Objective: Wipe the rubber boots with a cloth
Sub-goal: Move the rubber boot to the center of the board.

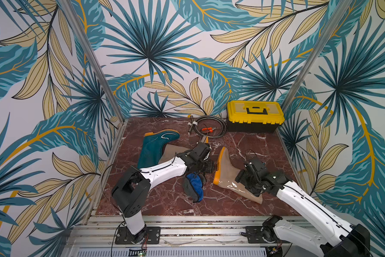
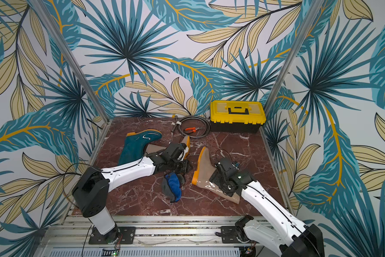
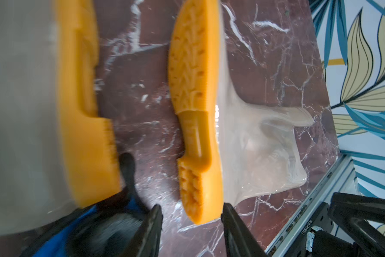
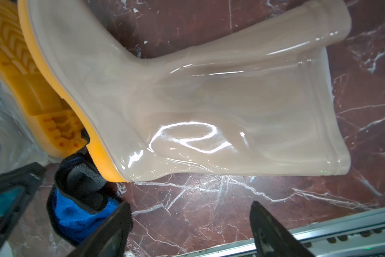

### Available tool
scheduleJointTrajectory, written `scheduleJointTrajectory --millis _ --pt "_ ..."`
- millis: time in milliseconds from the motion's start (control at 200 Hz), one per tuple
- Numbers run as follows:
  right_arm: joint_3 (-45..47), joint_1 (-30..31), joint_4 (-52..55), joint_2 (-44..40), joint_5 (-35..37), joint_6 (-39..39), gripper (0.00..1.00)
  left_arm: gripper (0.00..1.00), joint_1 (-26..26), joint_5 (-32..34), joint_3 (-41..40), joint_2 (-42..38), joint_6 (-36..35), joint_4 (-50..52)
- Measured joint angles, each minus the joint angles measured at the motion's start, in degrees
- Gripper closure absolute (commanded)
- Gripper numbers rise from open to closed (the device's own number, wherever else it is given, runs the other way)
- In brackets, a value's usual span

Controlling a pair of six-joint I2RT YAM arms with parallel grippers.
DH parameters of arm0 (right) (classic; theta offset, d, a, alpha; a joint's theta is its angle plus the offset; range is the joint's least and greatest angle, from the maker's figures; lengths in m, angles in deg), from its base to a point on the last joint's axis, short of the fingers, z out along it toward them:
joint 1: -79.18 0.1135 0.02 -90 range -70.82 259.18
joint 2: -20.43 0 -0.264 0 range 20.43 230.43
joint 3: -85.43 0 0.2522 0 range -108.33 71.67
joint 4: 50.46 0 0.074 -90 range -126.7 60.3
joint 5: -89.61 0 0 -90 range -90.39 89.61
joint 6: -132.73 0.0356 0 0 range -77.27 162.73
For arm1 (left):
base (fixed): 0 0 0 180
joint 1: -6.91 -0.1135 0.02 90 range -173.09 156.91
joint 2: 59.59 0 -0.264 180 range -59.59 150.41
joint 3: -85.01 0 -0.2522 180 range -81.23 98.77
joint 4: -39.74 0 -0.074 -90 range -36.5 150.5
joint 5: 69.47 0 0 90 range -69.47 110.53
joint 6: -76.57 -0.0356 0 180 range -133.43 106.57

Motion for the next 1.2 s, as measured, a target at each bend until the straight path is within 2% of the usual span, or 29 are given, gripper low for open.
scheduleJointTrajectory --millis 235,581,831,931,1011,1071,1111,1196 --pt "11.76 -9.55 -6.51 -1.68 -7.21 5.22 0.14 0.5 1.84 -2.05 5.88 7.08 0.31 -0.96" --pt "19.34 -13.68 -10.47 -6.25 -11.56 11.41 0.14 0.5 1.6 -2.19 7.15 10.54 1.11 -3.1" --pt "21.81 -15.98 -6.14 -17.16 -7.17 15.74 0.14 0.5 1.46 -2.01 7.15 11.58 1.14 -2.95" --pt "24.04 -18.16 -8.76 -16.92 -5.46 16.83 0.18 0.5 1.44 -2.01 7.15 11.58 1.14 -2.89" --pt "24.83 -19.93 -13.51 -12.79 -5.57 17.22 0.21 0.5 1.44 -2.01 7.1 11.58 1.11 -2.89" --pt "23.41 -20.76 -15.37 -8.13 -6.4 17.2 0.27 0.5 1.38 -2.03 6.97 11.58 1.14 -2.91" --pt "22.08 -21.22 -17.18 -4.2 -7.08 16.44 0.37 0.5 1.33 -2.01 6.8 11.58 1.11 -2.84" --pt "19.82 -21.99 -21.14 2.43 -8.09 14.93 0.72 0.5 1.16 -2.01 6.03 11.58 1.14 -2.82"
